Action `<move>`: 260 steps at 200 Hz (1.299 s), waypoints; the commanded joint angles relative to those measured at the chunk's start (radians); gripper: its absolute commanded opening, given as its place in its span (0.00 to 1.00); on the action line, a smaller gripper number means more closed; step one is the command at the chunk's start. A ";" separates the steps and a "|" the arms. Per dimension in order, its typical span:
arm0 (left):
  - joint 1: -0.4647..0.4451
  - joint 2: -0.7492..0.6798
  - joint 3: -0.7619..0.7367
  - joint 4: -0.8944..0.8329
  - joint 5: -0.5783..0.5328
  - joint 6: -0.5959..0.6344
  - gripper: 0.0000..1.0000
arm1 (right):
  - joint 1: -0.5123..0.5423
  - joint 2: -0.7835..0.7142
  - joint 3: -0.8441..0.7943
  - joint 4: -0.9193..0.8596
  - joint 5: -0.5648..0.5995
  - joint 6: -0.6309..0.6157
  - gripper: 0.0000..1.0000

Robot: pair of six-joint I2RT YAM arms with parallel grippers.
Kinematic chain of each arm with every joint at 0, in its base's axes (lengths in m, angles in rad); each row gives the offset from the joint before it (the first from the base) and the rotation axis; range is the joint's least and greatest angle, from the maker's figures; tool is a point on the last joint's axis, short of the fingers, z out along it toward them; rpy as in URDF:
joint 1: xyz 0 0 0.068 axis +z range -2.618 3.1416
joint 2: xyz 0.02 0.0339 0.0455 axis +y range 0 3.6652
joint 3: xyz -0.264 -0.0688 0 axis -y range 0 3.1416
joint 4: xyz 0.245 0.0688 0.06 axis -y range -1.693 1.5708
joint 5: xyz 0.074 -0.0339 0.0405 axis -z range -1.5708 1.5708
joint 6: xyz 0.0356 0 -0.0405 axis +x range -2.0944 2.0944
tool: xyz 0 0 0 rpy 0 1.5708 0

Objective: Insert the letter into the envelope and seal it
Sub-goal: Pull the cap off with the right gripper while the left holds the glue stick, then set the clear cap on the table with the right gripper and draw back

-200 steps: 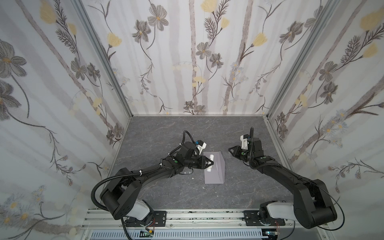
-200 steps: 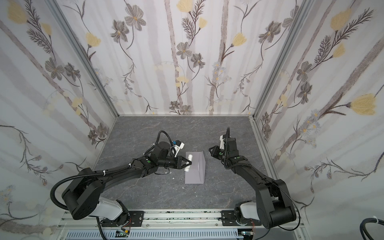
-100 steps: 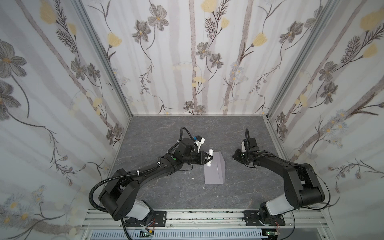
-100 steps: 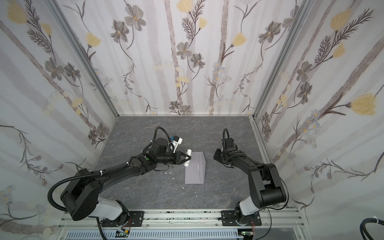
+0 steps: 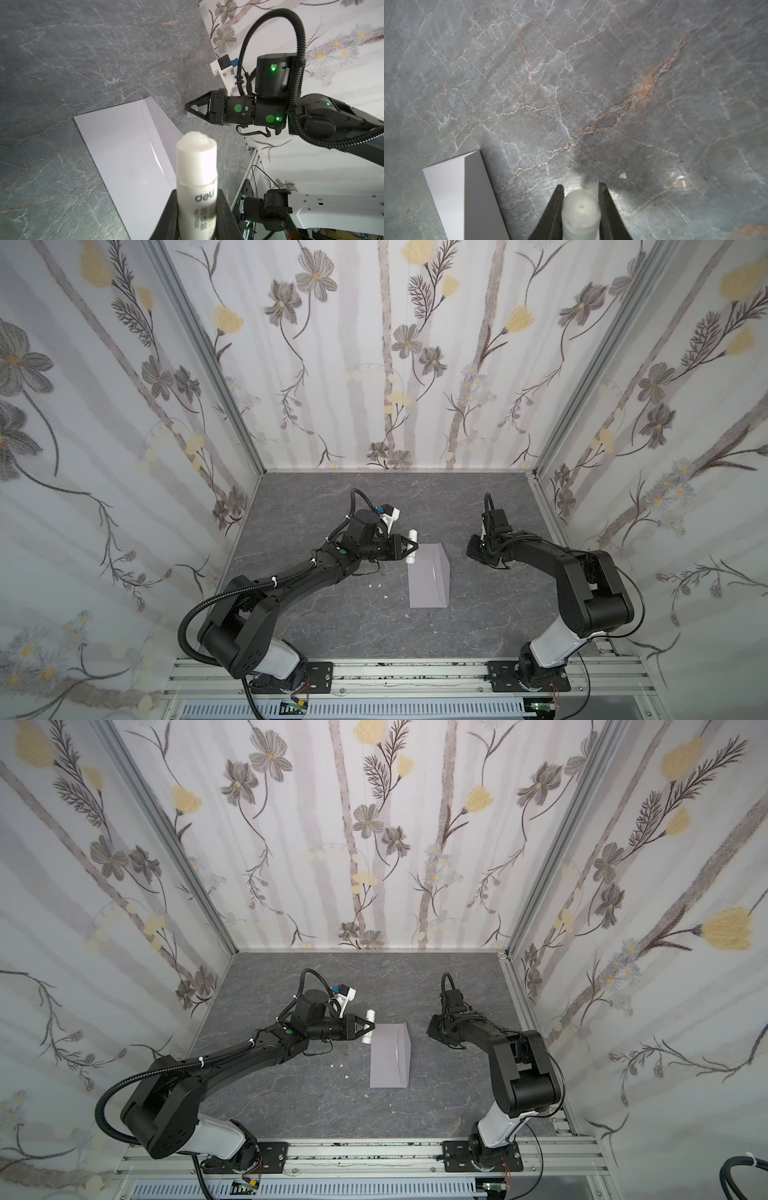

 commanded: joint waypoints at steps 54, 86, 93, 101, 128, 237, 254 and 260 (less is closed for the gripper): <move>0.053 -0.039 -0.034 0.044 0.019 0.006 0.00 | 0.001 0.055 0.067 -0.088 0.065 -0.016 0.42; 0.072 -0.051 -0.054 0.051 0.027 0.009 0.00 | 0.001 0.062 0.075 -0.096 0.076 -0.012 0.41; 0.076 -0.053 -0.057 0.053 0.031 0.009 0.00 | 0.001 0.062 0.075 -0.094 0.078 -0.012 0.41; 0.078 -0.053 -0.061 0.053 0.034 0.009 0.00 | 0.001 0.060 0.075 -0.093 0.080 -0.010 0.41; 0.081 -0.058 -0.071 0.058 0.039 0.009 0.00 | 0.001 0.028 0.065 -0.067 0.075 -0.002 0.44; 0.083 -0.112 -0.089 0.059 0.005 -0.021 0.00 | 0.000 -0.480 -0.045 0.072 0.087 -0.014 0.00; 0.083 -0.140 -0.096 0.059 -0.014 -0.028 0.00 | -0.003 -0.550 -0.100 0.160 0.032 -0.017 0.00; 0.084 -0.152 -0.100 0.059 -0.021 -0.028 0.00 | -0.005 -0.563 -0.110 0.171 0.006 -0.017 0.00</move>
